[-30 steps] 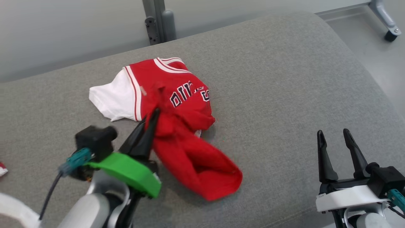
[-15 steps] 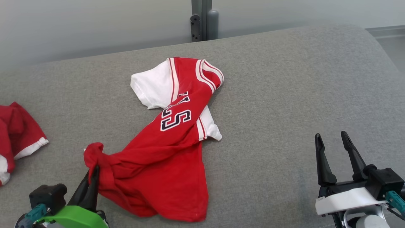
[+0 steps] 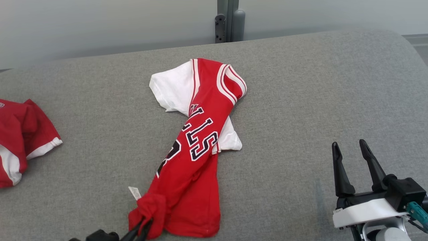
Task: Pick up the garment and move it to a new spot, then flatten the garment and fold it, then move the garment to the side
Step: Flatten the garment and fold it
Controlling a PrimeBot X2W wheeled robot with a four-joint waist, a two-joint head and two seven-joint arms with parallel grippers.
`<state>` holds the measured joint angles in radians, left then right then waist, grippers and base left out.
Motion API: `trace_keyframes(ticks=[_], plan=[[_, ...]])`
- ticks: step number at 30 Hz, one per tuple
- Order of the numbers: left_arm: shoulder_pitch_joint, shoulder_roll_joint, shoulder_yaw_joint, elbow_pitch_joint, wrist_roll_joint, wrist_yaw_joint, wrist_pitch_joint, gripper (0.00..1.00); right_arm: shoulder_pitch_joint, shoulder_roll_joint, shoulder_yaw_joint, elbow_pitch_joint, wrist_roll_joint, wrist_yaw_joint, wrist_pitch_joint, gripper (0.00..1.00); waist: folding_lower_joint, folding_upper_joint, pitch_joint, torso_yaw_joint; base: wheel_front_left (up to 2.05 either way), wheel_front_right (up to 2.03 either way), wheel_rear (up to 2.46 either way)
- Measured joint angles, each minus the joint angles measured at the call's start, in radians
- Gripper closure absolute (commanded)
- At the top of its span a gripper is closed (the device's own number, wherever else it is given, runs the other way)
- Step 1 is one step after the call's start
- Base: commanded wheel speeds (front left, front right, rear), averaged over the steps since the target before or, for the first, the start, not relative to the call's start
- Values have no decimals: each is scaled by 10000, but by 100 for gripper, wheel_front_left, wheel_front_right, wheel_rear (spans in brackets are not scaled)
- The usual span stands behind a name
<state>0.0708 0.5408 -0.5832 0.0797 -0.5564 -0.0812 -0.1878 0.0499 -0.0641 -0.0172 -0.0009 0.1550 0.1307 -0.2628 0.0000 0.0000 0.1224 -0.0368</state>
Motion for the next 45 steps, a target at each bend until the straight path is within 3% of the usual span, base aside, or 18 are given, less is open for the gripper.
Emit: trace_keyframes(ticks=[9, 18, 23, 29, 34, 38, 41, 45], plan=[[-585, -82, -1304, 286, 343, -424, -435, 100, -47, 38, 79, 117, 25, 0, 2, 0, 0, 0, 7, -88, 0, 0, 0], [-1115, -374, -2477, -1070, 10, -464, -594, 100, -2, 63, 58, 146, 75, 0, 2, 0, 0, 0, -65, -284, 0, 0, 0], [-1679, -1009, -3290, -1066, -69, -464, -391, 100, -2, 71, 100, 228, 75, 0, 2, 0, 0, 0, -122, -373, 0, 0, 0], [-2452, -2019, -4056, 69, -337, -466, -311, 100, -45, 104, 205, 228, 82, 0, 2, 0, 0, 0, -130, -587, 0, 0, 0], [-2768, -2351, -4360, 949, -639, -466, -477, 100, -39, 113, 151, 226, 90, 0, 2, 0, 0, 0, -90, -787, 0, 0, 0], [-2865, -2266, -4508, 1461, -876, -466, -454, 100, -37, 115, 96, 221, 90, 0, 2, 0, 0, 0, -48, -916, 0, 0, 0], [-2865, -1833, -4395, 1710, -1101, -449, -199, 100, -37, 123, 67, 211, 94, 0, 2, 0, 0, 0, -45, -980, 0, 0, 0], [-2670, -1083, -3275, 1218, -2117, -140, -284, 100, -24, 127, -13, 182, 119, 0, 2, 0, 0, 0, -48, -1002, 0, 0, 0]])
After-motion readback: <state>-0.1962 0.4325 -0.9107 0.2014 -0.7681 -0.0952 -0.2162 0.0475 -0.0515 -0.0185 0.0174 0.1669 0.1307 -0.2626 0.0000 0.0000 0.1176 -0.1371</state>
